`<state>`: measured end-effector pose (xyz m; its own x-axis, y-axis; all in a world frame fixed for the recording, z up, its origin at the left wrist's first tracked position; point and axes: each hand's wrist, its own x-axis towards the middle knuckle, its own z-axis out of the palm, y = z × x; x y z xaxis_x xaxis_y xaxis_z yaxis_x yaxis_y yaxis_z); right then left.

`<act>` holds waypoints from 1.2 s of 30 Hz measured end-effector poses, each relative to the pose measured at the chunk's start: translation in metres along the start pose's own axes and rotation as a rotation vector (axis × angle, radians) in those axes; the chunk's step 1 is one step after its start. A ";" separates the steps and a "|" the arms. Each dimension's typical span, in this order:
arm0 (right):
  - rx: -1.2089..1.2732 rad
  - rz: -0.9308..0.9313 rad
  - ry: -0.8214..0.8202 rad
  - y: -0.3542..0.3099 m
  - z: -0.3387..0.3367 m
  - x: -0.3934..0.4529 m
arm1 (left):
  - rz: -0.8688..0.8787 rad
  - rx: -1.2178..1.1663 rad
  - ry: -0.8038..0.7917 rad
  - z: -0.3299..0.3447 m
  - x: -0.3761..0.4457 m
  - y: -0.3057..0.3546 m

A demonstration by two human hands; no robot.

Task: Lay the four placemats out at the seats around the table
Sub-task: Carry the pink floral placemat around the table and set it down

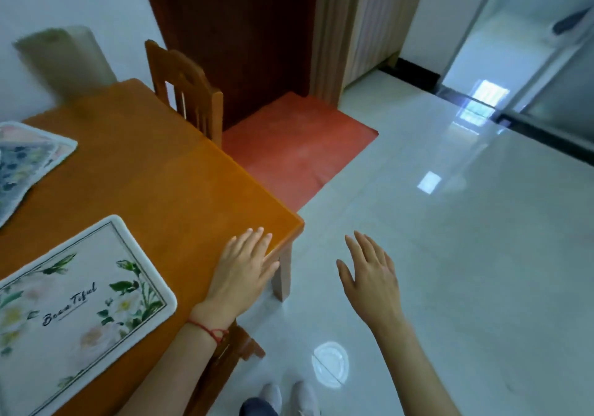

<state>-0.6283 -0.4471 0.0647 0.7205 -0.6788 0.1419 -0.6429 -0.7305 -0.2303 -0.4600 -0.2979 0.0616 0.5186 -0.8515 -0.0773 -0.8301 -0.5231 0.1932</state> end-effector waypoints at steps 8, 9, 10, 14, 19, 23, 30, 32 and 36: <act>0.008 0.255 0.062 0.073 -0.005 -0.030 | 0.269 0.054 0.045 0.021 0.056 0.070; 0.011 0.274 0.063 0.083 -0.006 -0.032 | 0.293 0.052 0.047 0.024 0.062 0.081; 0.015 0.293 0.067 0.094 -0.008 -0.033 | 0.313 0.057 0.051 0.028 0.068 0.093; 0.012 0.360 0.098 0.147 -0.012 -0.035 | 0.373 0.050 0.043 0.045 0.096 0.148; 0.009 0.409 0.069 0.219 -0.030 -0.037 | 0.393 0.029 -0.003 0.067 0.127 0.223; 0.000 0.447 0.076 0.270 -0.041 -0.031 | 0.426 0.053 -0.031 0.074 0.150 0.272; 0.005 0.490 0.059 0.324 -0.048 0.004 | 0.469 0.066 -0.066 0.075 0.204 0.318; 0.002 0.487 0.048 0.336 -0.047 0.022 | 0.476 0.072 -0.065 0.076 0.227 0.324; 0.003 0.480 0.043 0.359 -0.040 0.070 | 0.487 0.084 -0.079 0.079 0.278 0.332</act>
<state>-0.8189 -0.7599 0.0301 0.3308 -0.9419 0.0586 -0.8994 -0.3334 -0.2828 -0.6072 -0.7111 0.0268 0.0522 -0.9961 -0.0717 -0.9873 -0.0623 0.1464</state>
